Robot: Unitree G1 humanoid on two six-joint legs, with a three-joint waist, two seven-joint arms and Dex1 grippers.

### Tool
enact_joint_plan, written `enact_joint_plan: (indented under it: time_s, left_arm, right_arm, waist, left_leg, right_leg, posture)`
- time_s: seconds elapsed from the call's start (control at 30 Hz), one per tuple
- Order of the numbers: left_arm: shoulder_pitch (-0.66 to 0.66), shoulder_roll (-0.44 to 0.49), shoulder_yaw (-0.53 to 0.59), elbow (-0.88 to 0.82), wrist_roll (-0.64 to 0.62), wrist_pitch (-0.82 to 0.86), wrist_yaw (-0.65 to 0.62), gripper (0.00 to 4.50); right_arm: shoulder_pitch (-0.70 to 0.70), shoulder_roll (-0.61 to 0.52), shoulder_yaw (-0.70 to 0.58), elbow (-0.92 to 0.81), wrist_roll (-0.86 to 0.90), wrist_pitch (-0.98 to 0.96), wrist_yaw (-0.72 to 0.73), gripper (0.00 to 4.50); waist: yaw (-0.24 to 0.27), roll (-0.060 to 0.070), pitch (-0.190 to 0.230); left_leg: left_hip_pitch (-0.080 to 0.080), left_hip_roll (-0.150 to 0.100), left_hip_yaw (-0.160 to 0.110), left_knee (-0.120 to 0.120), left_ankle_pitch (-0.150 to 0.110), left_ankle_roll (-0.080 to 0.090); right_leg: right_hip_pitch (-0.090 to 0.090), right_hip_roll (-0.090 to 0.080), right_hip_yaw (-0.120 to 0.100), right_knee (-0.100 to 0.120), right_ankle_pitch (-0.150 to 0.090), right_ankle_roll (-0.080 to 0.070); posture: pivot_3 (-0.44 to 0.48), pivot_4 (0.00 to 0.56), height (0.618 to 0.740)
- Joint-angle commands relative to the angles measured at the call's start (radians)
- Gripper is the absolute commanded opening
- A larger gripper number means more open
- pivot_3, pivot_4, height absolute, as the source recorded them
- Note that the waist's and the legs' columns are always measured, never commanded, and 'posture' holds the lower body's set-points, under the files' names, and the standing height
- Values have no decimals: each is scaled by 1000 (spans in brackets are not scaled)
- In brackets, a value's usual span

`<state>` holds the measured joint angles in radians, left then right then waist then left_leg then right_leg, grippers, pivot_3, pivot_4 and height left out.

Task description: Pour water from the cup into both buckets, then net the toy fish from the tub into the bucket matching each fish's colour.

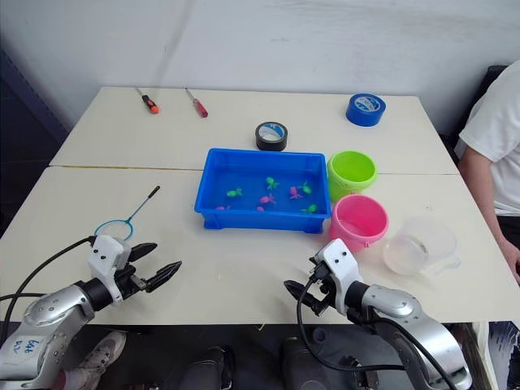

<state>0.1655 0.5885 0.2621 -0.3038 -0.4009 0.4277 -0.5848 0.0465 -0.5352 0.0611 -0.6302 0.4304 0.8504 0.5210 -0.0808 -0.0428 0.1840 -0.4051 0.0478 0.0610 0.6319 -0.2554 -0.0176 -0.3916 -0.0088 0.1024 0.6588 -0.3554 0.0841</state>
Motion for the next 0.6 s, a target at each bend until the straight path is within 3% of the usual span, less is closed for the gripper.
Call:
enact_joint_plan:
  time_s: [0.03,0.53,0.6]
  left_arm:
    - [8,7,31,-38,-6,-6,0,4481]
    - [20,12,62,-60,-24,10,-14,4481]
    - [-26,50,77,-36,-46,34,-46,4481]
  right_arm:
    - [-7,-6,-11,-32,17,-13,8,4484]
    - [-37,-2,0,-11,11,-24,17,4484]
    - [-39,1,-10,-16,18,-19,13,4484]
  waist:
    - [0,0,0]
    - [0,0,0]
    - [0,0,0]
  left_leg:
    - [0,0,0,0,0,0]
    - [0,0,0,0,0,0]
    - [0,0,0,0,0,0]
  right_leg:
    - [0,0,0,0,0,0]
    - [0,0,0,0,0,0]
    - [0,0,0,0,0,0]
  posture:
    - [0,150,734]
    - [0,150,734]
    - [0,150,734]
